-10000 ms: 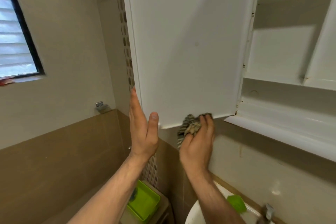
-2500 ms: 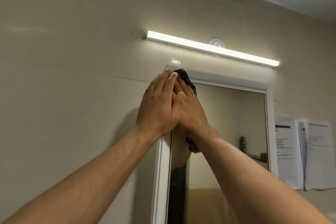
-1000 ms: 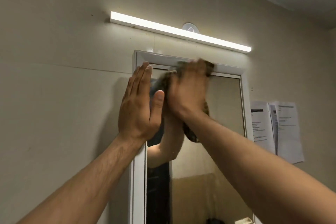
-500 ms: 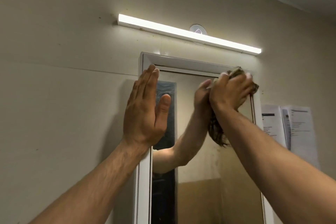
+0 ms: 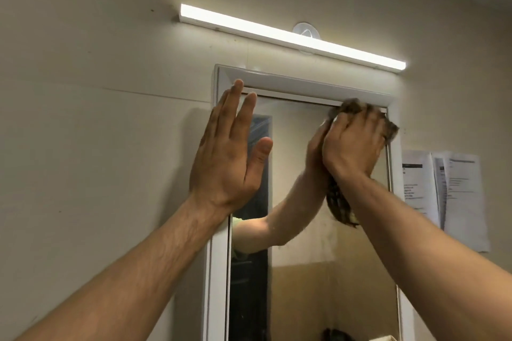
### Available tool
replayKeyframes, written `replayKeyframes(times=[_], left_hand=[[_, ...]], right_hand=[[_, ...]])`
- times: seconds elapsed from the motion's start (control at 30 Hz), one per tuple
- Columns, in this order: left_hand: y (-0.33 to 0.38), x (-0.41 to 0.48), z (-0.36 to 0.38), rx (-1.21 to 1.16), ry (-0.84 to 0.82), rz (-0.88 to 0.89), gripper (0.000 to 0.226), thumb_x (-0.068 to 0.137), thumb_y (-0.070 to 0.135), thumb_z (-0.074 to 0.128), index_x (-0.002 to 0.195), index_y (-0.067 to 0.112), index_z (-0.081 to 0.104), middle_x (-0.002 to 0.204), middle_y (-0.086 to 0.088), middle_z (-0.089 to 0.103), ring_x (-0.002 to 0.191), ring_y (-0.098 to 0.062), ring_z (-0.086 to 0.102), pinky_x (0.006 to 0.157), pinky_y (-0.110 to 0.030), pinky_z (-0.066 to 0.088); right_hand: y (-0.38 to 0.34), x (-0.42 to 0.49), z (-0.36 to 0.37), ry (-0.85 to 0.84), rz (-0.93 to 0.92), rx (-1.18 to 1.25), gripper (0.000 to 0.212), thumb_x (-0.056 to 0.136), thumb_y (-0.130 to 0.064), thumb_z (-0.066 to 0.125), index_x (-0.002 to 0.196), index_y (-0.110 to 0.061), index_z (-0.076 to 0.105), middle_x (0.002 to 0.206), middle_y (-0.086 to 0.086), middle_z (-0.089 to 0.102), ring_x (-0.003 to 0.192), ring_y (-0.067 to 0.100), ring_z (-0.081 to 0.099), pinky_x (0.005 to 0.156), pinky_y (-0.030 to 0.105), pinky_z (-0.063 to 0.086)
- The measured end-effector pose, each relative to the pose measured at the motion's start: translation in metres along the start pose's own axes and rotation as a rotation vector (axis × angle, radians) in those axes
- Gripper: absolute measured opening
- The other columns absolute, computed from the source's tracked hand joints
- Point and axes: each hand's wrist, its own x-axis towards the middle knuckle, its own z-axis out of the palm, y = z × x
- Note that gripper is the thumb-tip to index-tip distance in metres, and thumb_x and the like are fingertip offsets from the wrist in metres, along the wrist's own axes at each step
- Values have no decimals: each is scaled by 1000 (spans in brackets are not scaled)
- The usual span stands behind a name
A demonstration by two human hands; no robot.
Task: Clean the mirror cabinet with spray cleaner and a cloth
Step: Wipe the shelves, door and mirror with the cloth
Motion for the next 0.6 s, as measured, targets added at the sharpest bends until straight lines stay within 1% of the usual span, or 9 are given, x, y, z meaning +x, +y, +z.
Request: replayKeyframes(times=[0.03,0.1,0.17,0.23,0.3,0.37,0.43,0.5,0.6], left_hand=[[1,0,-1,-7,4,-28,76,105,55,25,163,7,19,172,-13,11,160,-25,9,128,-52,17],[2,1,-3,-53,26,-50,74,105,48,29,162,4,19,172,-14,12,160,-25,10,127,-51,18],[2,-1,-5,-110,62,-50,71,105,43,31,161,1,21,171,-14,15,160,-25,13,127,-52,20],[3,-2,-5,-131,106,-52,69,105,39,31,161,0,23,171,-15,17,159,-25,16,126,-53,23],[3,-2,-6,-121,113,-38,67,105,38,31,160,1,25,171,-15,18,159,-25,17,125,-54,24],[1,-1,-5,-84,63,-4,66,106,39,31,161,4,25,171,-14,16,159,-25,15,126,-54,22],[-1,0,-4,-17,-11,-5,68,105,45,29,162,9,24,172,-12,12,160,-24,10,128,-52,15],[-2,-3,-2,66,-64,-34,71,103,51,24,163,13,20,173,-9,7,161,-23,4,130,-47,5],[0,-10,-1,112,-85,-66,72,104,52,21,164,14,18,173,-9,5,161,-24,2,130,-48,4]], right_hand=[[-8,0,2,-16,125,0,67,108,-49,23,163,-10,20,171,11,18,159,31,12,129,54,10],[-39,-16,7,-60,9,-28,72,107,-53,18,165,-11,7,173,13,4,160,33,3,129,52,5],[-70,-46,17,-107,-454,-3,71,106,-54,17,165,-18,3,174,9,-3,160,29,-4,130,49,1],[-80,-68,24,-175,-912,14,68,106,-52,25,164,-20,10,173,10,8,160,26,5,130,50,9],[-68,-62,23,-248,-1142,56,65,105,-47,35,162,-17,26,171,9,21,160,24,14,128,51,19],[-38,-43,18,-262,-1259,60,60,105,-44,39,159,-17,38,169,8,29,159,26,20,126,53,22],[9,-20,12,-222,-1163,21,58,102,-41,42,156,-20,44,168,6,31,158,26,22,124,56,23],[59,-4,-1,-169,-739,59,58,102,-40,40,157,-23,42,170,1,27,159,21,17,126,56,20],[89,-12,-7,2,-49,61,63,104,-43,31,162,-18,28,170,2,25,159,20,14,128,51,15]])
